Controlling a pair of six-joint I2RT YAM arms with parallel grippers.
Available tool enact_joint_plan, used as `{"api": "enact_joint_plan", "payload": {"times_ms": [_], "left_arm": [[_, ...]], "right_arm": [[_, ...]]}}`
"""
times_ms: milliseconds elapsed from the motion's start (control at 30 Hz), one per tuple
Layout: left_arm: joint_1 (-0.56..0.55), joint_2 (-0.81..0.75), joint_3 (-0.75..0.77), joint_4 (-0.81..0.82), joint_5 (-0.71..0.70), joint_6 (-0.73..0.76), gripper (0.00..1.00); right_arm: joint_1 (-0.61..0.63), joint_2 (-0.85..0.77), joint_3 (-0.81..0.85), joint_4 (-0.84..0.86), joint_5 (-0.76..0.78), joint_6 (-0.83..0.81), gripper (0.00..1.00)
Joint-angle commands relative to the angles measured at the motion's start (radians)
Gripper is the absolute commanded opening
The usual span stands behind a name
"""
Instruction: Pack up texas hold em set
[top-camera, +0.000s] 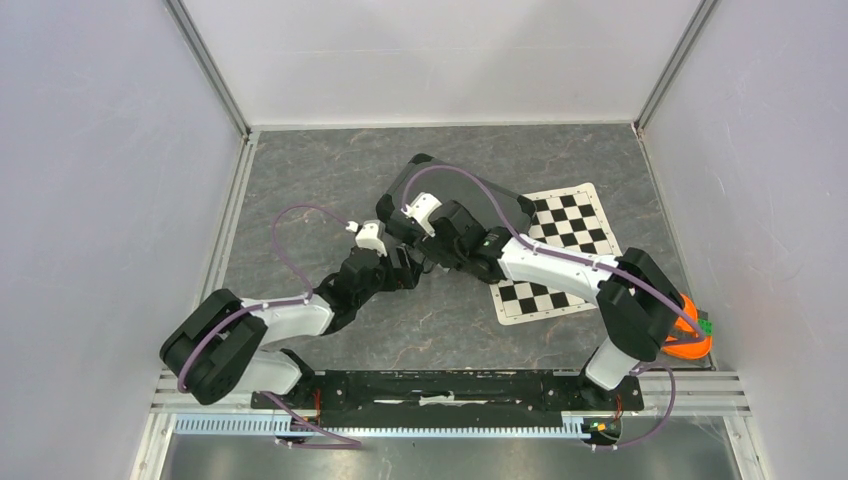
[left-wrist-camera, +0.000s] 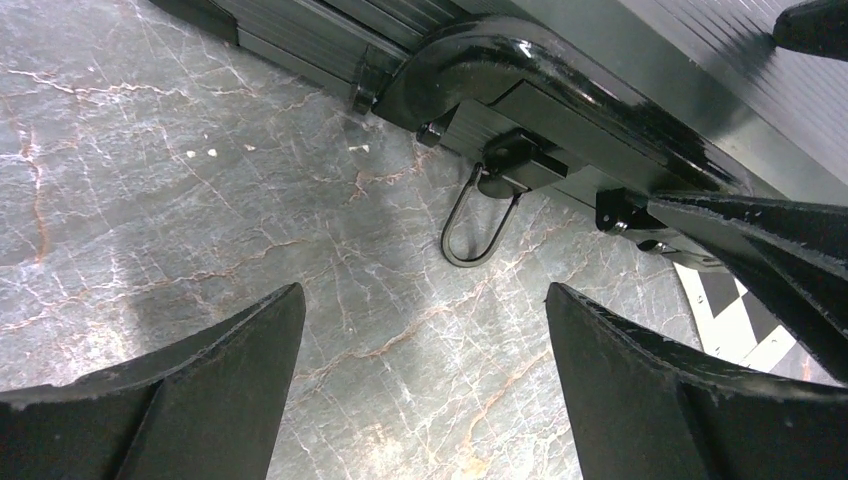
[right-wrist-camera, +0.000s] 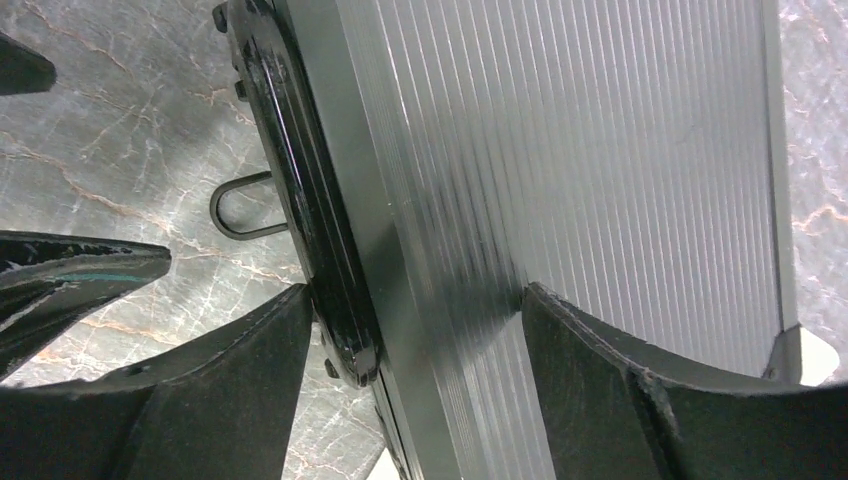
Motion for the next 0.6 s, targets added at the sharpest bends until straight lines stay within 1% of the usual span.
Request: {"api": "enact_joint_plan", "payload": {"times_ms": [0, 67, 233, 467, 567], "left_arm": [[0.002, 0.032, 0.032, 0.044, 0.03, 0.061, 0.94], [0.002, 0.055, 0.044, 0.043, 0.036, 0.079, 0.92], [-0.004, 0.12, 0.084, 0.009, 0.016, 0.103, 0.87], [-0.024, 0.201, 0.155, -0.046, -0.04, 0.138, 0.82], [-0.027, 0.221, 0.188, -0.085, -0.064, 0.157, 0.77]], "right_arm": [[-0.053, -0.002, -0.04, 0.062, -0.067, 0.021, 0.77], [-0.074, -0.017, -0.069, 0.083, -0.112, 0.03, 0.74], [-0.099, -0.001, -0.107, 0.096, -0.143, 0.031, 0.65], [-0.115, 0.006, -0.145, 0.123, -0.176, 0.031, 0.62], [-0.121, 0.005, -0.153, 0.131, -0.196, 0.035, 0.61]]}}
